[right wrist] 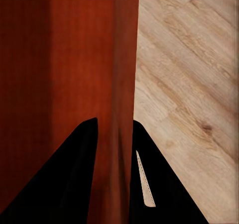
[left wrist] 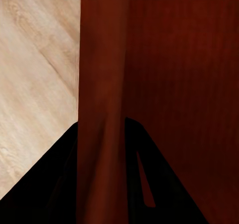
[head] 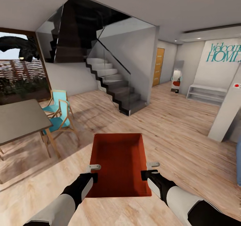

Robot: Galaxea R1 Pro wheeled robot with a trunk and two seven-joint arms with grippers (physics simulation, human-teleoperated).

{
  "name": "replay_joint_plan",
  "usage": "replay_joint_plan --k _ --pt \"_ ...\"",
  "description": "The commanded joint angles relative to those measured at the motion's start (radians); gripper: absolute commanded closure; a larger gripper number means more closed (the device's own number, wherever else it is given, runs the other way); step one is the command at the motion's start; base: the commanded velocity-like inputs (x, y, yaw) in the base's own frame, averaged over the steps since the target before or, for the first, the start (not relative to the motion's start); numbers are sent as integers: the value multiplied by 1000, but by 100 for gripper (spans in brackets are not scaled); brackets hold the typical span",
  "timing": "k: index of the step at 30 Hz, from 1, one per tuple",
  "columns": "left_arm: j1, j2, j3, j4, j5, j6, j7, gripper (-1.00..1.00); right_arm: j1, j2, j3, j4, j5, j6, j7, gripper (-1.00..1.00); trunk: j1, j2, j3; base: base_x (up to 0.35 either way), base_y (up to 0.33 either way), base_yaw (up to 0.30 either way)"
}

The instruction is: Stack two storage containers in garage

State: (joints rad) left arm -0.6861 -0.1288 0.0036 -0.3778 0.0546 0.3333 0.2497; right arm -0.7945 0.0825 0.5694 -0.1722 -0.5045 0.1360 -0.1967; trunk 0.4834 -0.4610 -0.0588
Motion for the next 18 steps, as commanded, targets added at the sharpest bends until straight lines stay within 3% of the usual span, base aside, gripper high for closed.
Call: replay_joint_plan --k 1,18 --pt "0 20 1 1 8 7 8 100 -2 -7 -5 -4 12 -26 -6 100 1 -2 -2 321 0 -250" --pt "0 20 1 1 8 7 8 100 -2 -9 -5 -4 12 -26 -6 100 1 -2 -2 322 0 -250"
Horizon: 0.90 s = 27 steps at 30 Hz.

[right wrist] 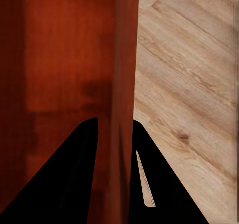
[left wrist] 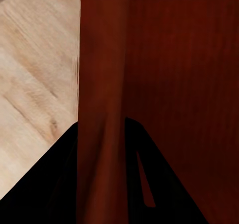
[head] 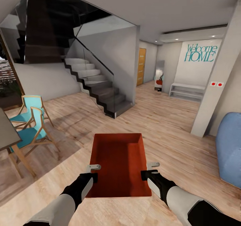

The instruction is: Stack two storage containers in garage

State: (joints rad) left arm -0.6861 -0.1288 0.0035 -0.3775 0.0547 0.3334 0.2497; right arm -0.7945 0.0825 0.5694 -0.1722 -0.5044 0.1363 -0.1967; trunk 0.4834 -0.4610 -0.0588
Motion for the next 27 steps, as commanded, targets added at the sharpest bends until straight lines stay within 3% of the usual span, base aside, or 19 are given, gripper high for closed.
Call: replay_joint_plan --k 1,17,27 --pt "0 20 1 0 8 7 8 100 -2 -9 -5 -4 12 -26 -6 100 1 -2 -2 322 0 -250" --pt "0 20 1 0 8 7 8 100 -2 -8 -5 -4 12 -26 -6 100 1 -2 -2 322 0 -248" --pt "0 20 1 0 8 7 8 100 -2 -9 -5 -4 12 -26 -6 100 1 -2 -2 322 0 -28"
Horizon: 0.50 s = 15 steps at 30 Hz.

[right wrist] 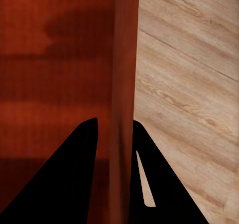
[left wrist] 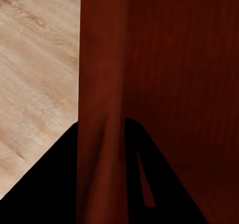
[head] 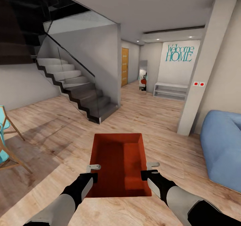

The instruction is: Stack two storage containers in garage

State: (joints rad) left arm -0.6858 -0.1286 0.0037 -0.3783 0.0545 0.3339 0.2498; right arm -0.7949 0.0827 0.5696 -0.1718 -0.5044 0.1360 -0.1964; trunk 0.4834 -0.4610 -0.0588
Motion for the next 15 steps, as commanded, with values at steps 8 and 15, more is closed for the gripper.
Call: replay_joint_plan --k 8,15 --pt "0 20 1 2 8 7 8 100 -1 -9 -5 -5 12 -26 -6 100 1 -2 -2 321 0 0" --pt "0 20 1 1 8 7 8 100 -1 -10 -5 -5 12 -26 -6 100 1 -2 -2 321 0 0"
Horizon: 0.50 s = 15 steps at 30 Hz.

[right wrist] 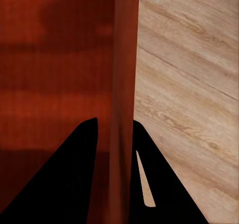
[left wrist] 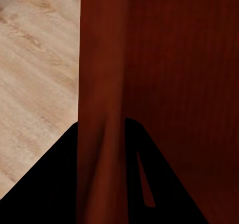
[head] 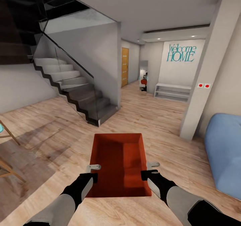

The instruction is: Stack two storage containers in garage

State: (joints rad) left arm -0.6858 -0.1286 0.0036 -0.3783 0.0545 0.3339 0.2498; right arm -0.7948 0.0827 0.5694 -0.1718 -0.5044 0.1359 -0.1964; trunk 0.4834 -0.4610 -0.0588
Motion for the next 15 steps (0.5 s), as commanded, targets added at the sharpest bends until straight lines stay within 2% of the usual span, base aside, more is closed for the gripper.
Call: replay_joint_plan --k 1,6,15 --pt "0 20 1 1 8 7 8 100 -2 -10 -5 -5 12 -26 -6 100 1 -2 -2 321 0 0" --pt "0 20 1 1 8 7 8 100 -2 -10 -5 -5 12 -25 -6 100 1 -2 -2 322 0 -68" --pt "0 20 1 1 8 7 8 100 -1 -9 -5 -5 12 -25 -6 100 1 -2 -2 321 0 -234"
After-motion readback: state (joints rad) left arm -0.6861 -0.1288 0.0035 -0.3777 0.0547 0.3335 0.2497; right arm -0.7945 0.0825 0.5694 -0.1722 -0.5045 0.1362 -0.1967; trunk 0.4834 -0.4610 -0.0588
